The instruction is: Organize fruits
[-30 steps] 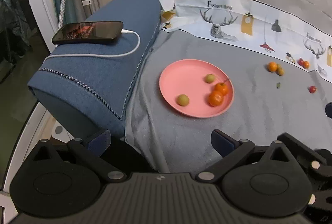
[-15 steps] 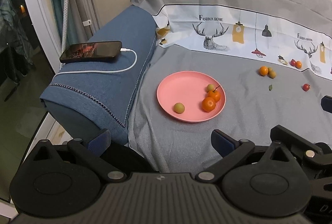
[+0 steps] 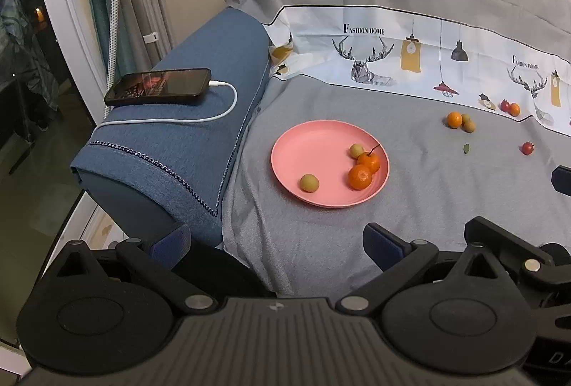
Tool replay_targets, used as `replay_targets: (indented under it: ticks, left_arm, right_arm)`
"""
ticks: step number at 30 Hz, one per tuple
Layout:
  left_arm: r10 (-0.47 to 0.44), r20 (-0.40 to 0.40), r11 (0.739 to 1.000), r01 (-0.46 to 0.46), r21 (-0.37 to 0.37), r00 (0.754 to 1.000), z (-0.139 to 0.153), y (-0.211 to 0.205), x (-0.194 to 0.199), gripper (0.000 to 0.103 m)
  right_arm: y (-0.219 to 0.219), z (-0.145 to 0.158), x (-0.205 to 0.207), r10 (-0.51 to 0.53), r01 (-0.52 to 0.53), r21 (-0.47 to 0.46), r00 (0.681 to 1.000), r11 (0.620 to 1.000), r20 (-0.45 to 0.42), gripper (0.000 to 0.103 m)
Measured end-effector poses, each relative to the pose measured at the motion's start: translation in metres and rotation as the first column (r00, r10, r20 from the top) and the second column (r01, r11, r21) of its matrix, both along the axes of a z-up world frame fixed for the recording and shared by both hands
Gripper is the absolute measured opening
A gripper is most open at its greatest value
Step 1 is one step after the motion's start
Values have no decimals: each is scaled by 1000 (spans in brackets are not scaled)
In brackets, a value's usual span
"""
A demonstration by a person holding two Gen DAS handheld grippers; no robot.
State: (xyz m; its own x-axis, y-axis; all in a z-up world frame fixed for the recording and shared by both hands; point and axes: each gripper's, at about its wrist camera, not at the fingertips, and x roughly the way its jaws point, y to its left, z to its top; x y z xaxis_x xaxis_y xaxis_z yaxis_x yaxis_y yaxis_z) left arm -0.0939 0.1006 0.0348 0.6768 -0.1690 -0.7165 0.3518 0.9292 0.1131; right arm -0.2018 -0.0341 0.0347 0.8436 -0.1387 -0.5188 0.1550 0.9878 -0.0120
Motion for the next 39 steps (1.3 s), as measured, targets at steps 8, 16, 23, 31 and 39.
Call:
replay_targets:
  ticks: [8, 16, 23, 31, 39]
  left_arm:
    - [-1, -6, 1000, 1, 4, 1000, -1, 1, 2, 103]
    - [-2, -14, 1000, 2, 13, 1000, -4, -2, 4, 103]
    - [-2, -24, 1000, 3, 22, 1000, -6, -4, 7, 103]
    - [-2, -40, 999, 3, 38, 999, -12, -8, 12, 103]
    - [-5, -62, 998, 9, 68, 998, -20, -16, 20, 103]
  right_arm:
    - [0, -2, 2, -2, 2, 6, 1000, 1000, -8, 102]
    - [-2, -4, 5, -1, 1, 15, 1000, 1000, -17, 102]
    - [-4, -7, 8, -1, 2, 25, 1000, 1000, -29, 102]
    - [-9, -12, 12, -7, 9, 44, 999, 999, -45, 102]
    - [-18, -21, 20, -16, 20, 71, 998, 997, -64, 102]
